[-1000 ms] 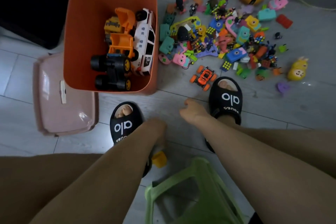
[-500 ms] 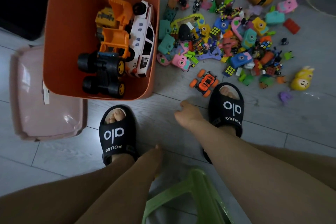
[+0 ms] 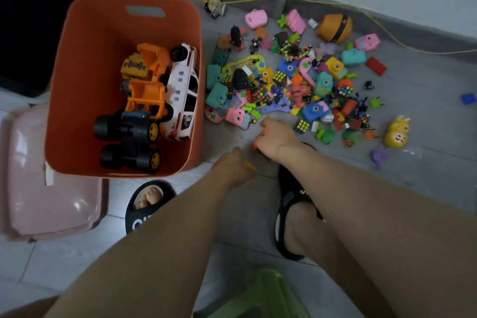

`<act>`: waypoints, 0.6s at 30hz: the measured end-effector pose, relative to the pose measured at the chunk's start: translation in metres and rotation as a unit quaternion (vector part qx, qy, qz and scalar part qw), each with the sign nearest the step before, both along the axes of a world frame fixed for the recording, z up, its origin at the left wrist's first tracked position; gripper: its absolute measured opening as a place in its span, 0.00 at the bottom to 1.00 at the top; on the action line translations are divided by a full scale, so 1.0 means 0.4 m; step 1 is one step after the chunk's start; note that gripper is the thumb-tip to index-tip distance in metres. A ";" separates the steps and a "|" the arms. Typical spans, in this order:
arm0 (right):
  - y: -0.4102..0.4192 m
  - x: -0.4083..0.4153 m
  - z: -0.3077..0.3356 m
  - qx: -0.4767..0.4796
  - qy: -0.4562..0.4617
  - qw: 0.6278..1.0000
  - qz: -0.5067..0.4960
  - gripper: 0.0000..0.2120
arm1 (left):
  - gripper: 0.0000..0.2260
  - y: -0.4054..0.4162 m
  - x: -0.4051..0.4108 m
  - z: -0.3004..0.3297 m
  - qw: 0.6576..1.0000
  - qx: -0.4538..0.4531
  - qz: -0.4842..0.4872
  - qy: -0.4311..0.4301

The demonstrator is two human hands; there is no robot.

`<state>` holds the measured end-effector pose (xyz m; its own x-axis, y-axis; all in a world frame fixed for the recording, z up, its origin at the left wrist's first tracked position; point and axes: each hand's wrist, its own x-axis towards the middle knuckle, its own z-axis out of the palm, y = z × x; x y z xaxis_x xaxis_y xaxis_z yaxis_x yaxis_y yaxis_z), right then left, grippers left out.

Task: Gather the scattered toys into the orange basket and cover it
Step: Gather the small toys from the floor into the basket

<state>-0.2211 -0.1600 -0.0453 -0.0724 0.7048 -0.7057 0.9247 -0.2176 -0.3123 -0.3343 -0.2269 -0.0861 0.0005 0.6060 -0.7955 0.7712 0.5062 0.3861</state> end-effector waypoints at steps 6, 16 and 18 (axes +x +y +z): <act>0.142 0.091 0.029 0.001 -0.057 0.997 0.046 0.24 | 0.13 0.199 0.016 0.031 0.994 0.103 0.018 0.025; 0.102 0.060 -0.104 -0.162 0.027 0.983 -0.088 0.25 | 0.18 0.300 0.003 -0.069 0.996 0.050 0.026 0.071; 0.083 0.057 -0.162 -0.098 -0.019 0.993 -0.062 0.26 | 0.22 0.300 -0.004 -0.094 0.997 0.047 0.029 0.050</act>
<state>-0.1984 -0.1268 -0.1103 0.0359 0.5556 -0.8307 0.8973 -0.3838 -0.2179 -0.3359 -0.1070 -0.1236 -0.1130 0.6746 -0.7295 0.7785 0.5163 0.3569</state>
